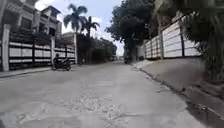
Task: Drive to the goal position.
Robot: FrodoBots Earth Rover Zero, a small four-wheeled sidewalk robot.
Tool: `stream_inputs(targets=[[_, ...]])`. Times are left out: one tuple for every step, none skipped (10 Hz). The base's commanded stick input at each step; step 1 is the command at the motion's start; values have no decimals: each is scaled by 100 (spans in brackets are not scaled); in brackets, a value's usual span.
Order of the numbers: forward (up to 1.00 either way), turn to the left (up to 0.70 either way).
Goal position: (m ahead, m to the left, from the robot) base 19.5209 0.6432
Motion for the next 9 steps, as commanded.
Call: stream_inputs(targets=[[100,-40],[100,-40],[100,-32],[100,-7],[100,0],[100,0],[100,0],[100,0],[100,0]])
